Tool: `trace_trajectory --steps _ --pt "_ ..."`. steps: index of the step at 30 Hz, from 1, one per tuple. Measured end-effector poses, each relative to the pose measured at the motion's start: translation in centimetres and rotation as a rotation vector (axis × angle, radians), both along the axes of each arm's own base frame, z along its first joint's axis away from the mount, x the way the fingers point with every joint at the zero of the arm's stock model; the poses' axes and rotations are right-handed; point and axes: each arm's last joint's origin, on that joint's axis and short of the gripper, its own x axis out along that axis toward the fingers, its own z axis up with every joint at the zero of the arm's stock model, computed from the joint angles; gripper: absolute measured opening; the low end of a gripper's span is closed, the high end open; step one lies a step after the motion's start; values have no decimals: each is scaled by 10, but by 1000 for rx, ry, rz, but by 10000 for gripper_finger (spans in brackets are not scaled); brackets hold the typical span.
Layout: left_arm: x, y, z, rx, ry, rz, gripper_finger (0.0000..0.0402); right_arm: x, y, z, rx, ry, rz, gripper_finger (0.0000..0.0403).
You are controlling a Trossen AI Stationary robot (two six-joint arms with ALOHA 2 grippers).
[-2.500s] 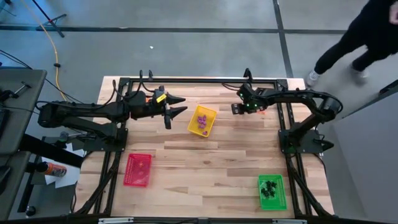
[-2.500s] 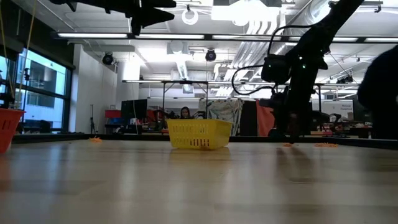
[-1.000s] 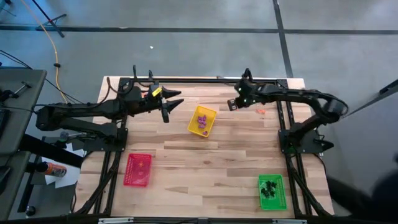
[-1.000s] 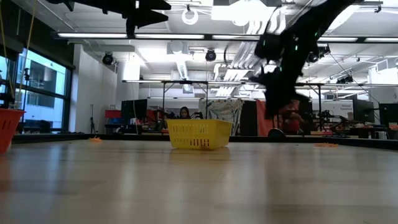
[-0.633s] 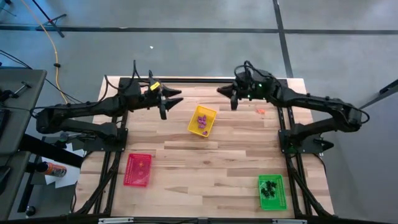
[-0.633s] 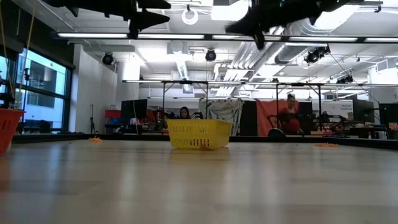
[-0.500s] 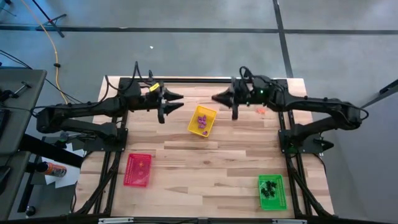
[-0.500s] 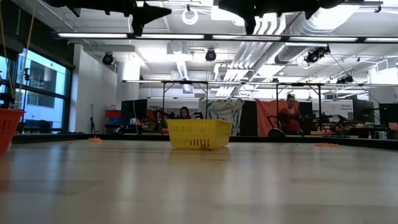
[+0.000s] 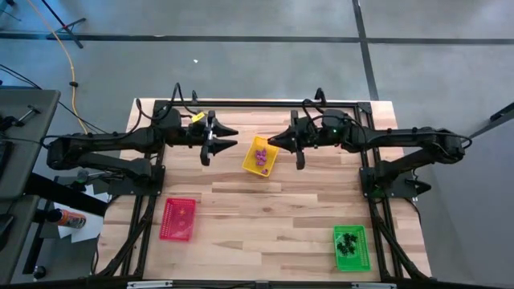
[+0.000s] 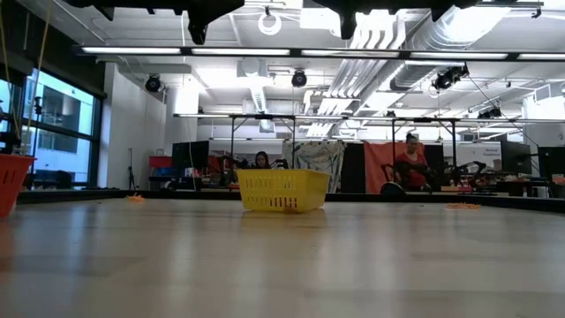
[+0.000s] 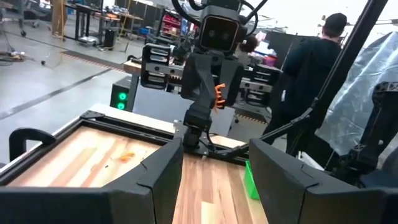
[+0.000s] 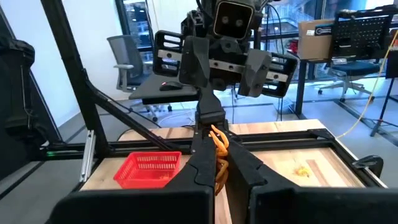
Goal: Sort Halloween decoration
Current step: Put the orange spider toy into the red bin
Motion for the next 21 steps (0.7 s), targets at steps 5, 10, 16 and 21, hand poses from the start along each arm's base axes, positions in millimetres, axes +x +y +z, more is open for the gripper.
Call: trace_trajectory --steps 5,10,16,21 --pt "0 0 -1 -53 5 -1 175 0 0 0 0 0 1 3" --pt "0 0 -1 -87 9 -2 175 0 0 0 0 0 12 3" --pt "0 0 -1 -144 13 -3 175 0 1 0 0 0 15 2" --pt "0 1 -1 -187 10 22 175 12 8 -13 -2 37 48 2"
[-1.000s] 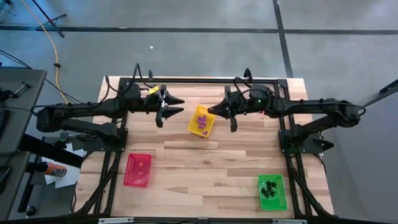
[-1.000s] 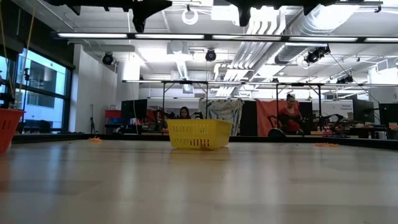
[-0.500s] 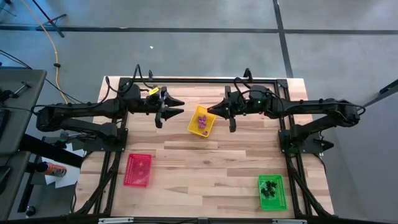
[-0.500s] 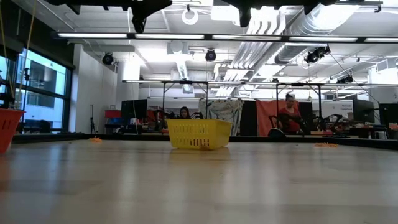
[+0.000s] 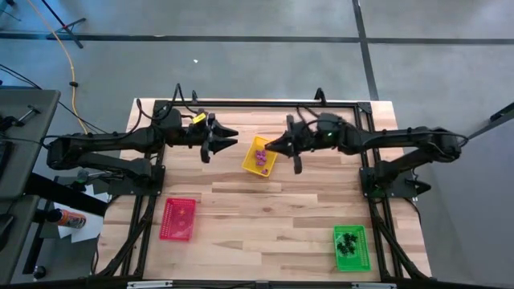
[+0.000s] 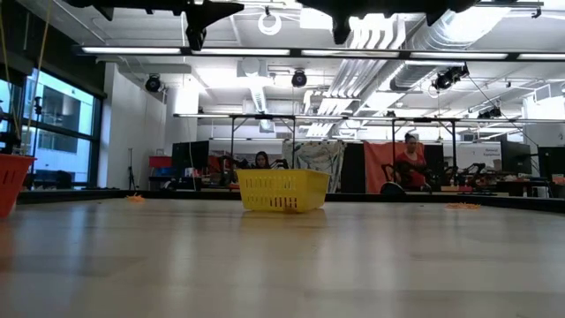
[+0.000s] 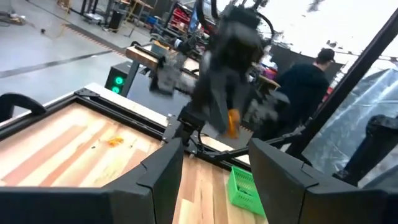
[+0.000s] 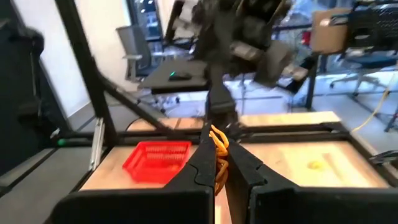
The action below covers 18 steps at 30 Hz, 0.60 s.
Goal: Sort Halloween decoration
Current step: Put the orange spider toy into the red bin
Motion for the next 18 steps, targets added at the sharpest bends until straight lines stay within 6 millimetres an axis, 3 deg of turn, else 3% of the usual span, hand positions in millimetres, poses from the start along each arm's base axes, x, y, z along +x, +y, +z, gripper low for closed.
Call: trace_trajectory --steps 6,13,18 --pt "-1 -2 3 4 -18 -18 175 43 34 -27 38 83 115 2" --pt "-25 -15 23 22 -117 -205 175 127 94 -46 15 133 201 3" --pt "-51 -22 41 87 -221 -217 175 188 125 -70 -3 165 159 5"
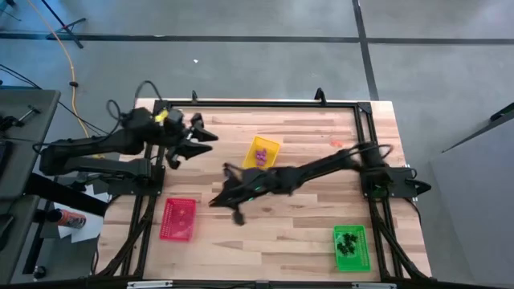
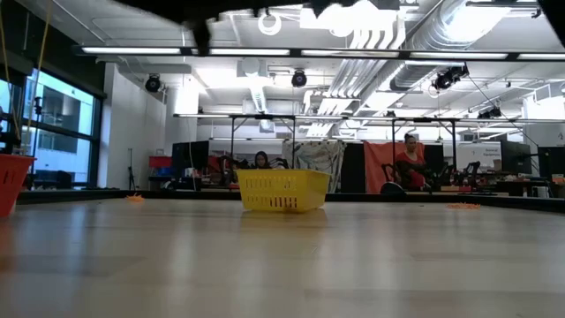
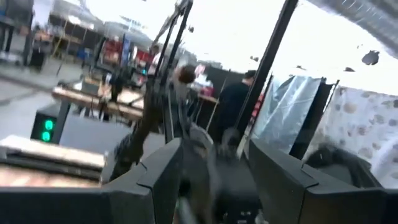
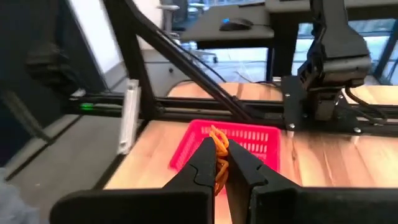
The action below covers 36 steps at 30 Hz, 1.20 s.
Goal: Sort Halloween decoration
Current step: Put the orange spider toy into the red bin
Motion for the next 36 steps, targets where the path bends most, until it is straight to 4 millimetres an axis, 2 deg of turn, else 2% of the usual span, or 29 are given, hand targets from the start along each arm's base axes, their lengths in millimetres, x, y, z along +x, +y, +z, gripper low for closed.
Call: trace_trajectory --steps 6,12,16,18,22,25,31,36 --pt "-19 -3 11 28 -78 22 175 59 16 -29 29 32 7 6" --pt "-19 -3 8 21 -45 22 175 98 18 -61 91 9 -1 7" --pt "-19 -3 7 20 -39 22 175 111 19 -84 171 21 -15 7" --pt "-19 -3 7 20 -39 22 175 111 19 -94 218 12 -33 7" --pt "-19 -3 8 21 -45 22 175 109 16 -108 343 92 -173 14" --pt "-19 -3 8 21 -44 22 175 109 16 -110 364 113 -178 45" --pt "-19 -3 8 22 -48 27 175 110 12 -104 424 126 -153 156" --pt "-19 -3 8 11 -50 37 175 111 -1 -98 376 151 -59 232"
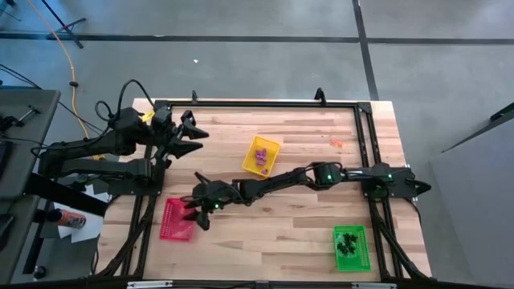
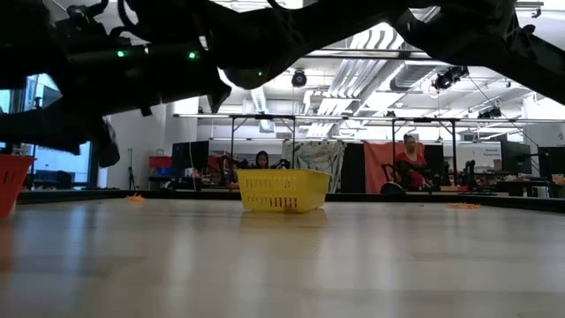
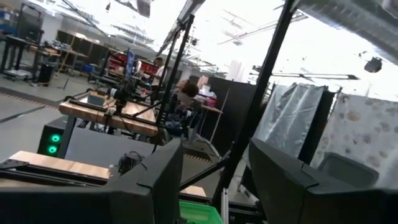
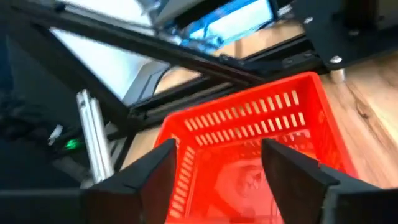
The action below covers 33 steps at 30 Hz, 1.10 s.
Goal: Sort Halloween decoration
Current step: Put the orange spider toy into the red bin
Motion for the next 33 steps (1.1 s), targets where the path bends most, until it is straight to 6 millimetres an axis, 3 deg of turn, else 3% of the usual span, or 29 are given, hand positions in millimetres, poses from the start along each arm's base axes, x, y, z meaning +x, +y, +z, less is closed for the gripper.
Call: trace_trajectory --steps 8,13,18,22,26,33 --pt "0 2 1 -15 -15 60 175 -16 -55 36 -80 177 249 246" --pt "0 3 2 -25 -21 95 175 -53 -86 70 -257 373 376 247" --pt "-1 3 4 -17 -45 105 175 -92 -105 77 -313 617 496 247" --pt "-1 4 4 5 -48 129 175 -125 -101 70 -289 767 568 247" --pt "-1 5 4 -5 -49 165 175 -173 -85 64 -258 794 553 247" --pt "0 5 3 -6 -41 169 175 -282 -55 73 -180 655 218 247"
